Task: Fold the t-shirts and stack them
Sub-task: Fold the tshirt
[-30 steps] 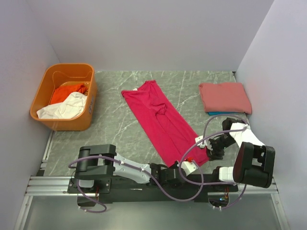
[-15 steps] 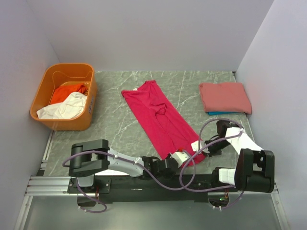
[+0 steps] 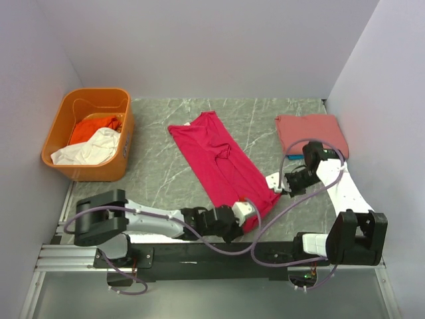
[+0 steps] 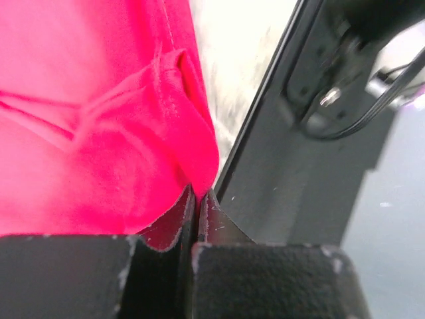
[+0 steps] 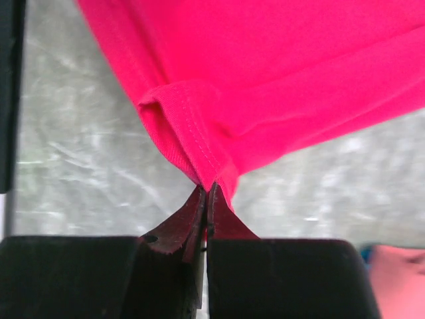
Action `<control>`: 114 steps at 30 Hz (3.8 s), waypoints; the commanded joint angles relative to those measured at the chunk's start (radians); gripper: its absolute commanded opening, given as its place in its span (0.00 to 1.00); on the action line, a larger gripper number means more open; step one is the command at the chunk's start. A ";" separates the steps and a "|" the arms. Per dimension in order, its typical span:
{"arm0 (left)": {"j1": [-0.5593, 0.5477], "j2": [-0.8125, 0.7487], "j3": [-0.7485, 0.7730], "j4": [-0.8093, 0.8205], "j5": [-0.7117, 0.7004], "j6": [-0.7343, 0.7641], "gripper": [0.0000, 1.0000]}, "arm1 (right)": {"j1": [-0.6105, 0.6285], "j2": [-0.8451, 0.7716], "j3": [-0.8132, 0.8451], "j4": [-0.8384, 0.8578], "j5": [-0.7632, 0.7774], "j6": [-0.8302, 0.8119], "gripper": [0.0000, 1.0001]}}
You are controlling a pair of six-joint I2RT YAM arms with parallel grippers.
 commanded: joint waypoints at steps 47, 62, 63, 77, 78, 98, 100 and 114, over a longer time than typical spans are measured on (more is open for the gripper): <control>0.973 0.142 0.210 -0.107 0.460 0.033 0.01 | 0.420 1.018 1.150 0.445 0.184 0.973 0.00; 0.994 -0.124 0.192 -0.051 -0.112 0.008 1.00 | 0.380 0.869 1.028 0.778 0.232 1.341 0.69; 0.996 -0.152 0.178 -0.045 -0.111 0.033 0.99 | 0.371 0.843 1.005 0.783 0.196 1.336 0.69; 0.420 -0.405 -0.068 -0.207 0.004 0.498 0.86 | 0.150 0.317 0.282 0.394 -0.187 0.217 0.79; 0.392 -0.393 -0.079 -0.193 -0.011 0.487 0.85 | 0.139 0.332 0.291 0.345 -0.192 0.177 0.76; 0.255 0.092 0.072 -0.117 -0.482 0.398 0.72 | 0.133 0.353 0.174 0.401 -0.189 0.064 0.72; 0.261 0.104 0.076 -0.153 -0.465 0.395 0.66 | 0.144 0.369 0.182 0.419 -0.178 0.051 0.72; 0.277 0.099 0.105 -0.241 -0.429 0.303 0.28 | 0.286 0.447 0.110 0.668 0.003 0.107 0.65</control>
